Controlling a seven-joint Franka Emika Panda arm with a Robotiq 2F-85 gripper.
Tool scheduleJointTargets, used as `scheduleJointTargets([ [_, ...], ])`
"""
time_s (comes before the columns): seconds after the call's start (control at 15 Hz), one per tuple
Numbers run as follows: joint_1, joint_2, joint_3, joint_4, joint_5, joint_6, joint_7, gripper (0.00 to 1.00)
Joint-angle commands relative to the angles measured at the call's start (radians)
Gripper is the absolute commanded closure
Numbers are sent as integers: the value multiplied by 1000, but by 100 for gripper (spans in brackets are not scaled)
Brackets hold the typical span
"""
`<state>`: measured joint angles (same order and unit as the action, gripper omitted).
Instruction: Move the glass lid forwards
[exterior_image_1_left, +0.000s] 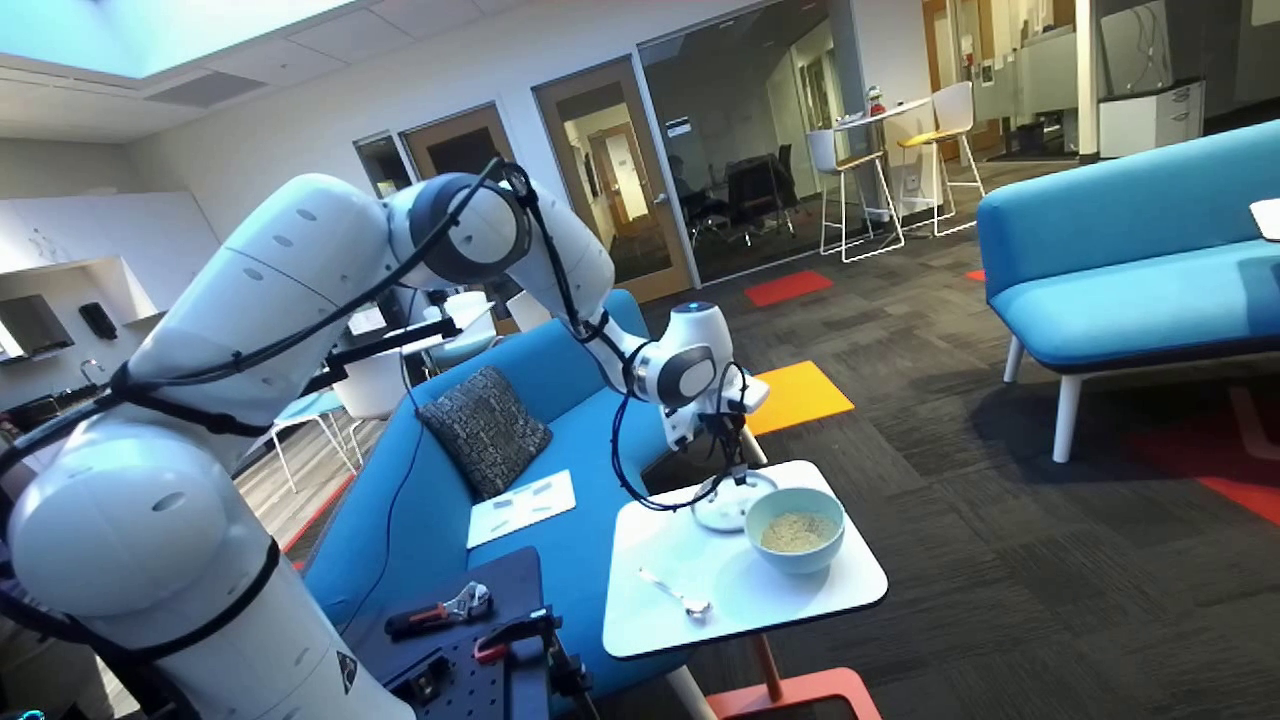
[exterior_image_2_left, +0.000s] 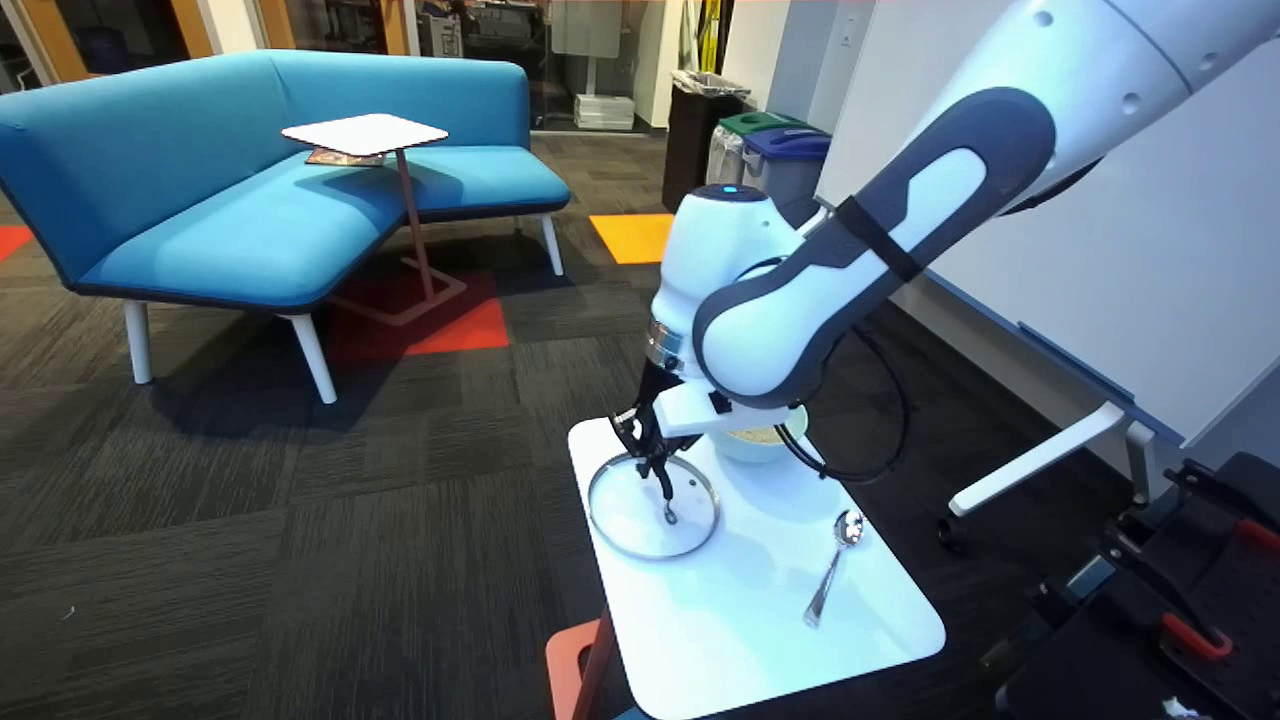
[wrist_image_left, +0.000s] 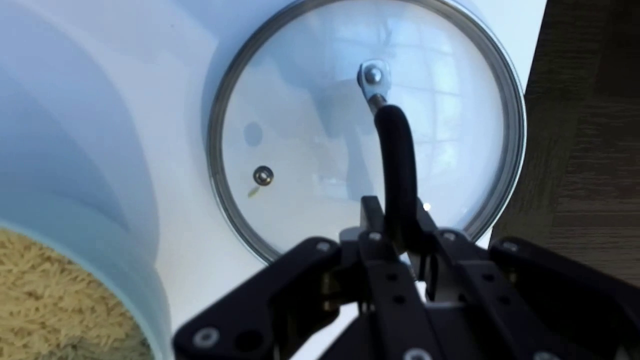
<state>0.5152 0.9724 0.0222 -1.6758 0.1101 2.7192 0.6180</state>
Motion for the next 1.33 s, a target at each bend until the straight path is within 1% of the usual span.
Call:
scheduleJointTargets([
  [0.0, 6, -139, 23, -239, 36, 147, 17, 96],
  [0.2, 7, -219, 42, -386, 66, 246, 2, 96],
  [0.33, 6, -260, 53, -454, 80, 275, -8, 96],
  [0.47, 11, -296, 50, -495, 85, 267, -9, 96],
  [0.73, 3, -326, 45, -516, 82, 233, -9, 96],
  [0.8, -8, -322, 52, -511, 83, 225, -15, 96],
  [1.27, -7, -276, 45, -473, 78, 193, -10, 96],
])
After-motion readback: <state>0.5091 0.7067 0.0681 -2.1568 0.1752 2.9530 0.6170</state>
